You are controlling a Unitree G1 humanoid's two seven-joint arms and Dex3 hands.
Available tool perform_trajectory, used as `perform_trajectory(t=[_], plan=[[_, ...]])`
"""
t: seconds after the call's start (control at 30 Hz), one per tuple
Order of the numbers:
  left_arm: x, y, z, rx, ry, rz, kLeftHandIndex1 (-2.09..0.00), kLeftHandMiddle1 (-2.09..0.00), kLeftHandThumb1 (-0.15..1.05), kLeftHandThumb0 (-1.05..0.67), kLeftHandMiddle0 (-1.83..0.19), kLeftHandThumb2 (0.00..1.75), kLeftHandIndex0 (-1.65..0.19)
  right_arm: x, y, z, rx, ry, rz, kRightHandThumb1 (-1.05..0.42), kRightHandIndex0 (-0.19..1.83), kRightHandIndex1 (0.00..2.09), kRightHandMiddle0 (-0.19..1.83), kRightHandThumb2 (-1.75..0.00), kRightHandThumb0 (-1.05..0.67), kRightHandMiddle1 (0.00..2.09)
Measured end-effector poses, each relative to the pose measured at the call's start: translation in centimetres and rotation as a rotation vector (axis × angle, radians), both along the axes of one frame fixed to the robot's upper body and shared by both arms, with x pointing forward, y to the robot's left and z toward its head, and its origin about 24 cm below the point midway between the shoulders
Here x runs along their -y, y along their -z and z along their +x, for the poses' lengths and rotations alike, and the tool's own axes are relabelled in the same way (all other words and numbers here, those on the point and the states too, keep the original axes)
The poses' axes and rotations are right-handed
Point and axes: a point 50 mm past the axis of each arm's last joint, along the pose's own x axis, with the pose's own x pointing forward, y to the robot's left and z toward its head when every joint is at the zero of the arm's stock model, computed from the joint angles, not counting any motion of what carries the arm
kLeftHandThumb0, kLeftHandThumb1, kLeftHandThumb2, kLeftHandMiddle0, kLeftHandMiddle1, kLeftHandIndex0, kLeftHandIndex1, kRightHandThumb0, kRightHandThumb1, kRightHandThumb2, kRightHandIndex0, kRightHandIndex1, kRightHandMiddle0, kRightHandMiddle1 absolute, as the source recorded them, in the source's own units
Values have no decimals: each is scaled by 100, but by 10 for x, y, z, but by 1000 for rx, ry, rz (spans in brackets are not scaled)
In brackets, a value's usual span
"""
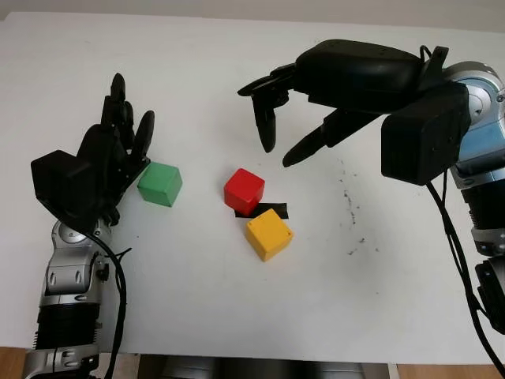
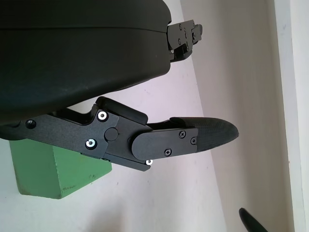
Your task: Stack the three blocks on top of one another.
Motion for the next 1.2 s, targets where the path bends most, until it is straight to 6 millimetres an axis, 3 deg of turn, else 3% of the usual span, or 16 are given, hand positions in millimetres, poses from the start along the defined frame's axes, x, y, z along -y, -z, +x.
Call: perform_trajectory(t=[0.73,1.2], plan=[[2,-1,0,12,6,-3,-5,-5,105,-72,19,50,18,6,2,4,-16,24,24,-90,32,5,42,-6,-34,146],[1,-2,-1,8,4,-7,-5,-5,105,-74,19,49,17,0,11,-8,18,-36,-12,-87,21,2,25,-5,-47,91]])
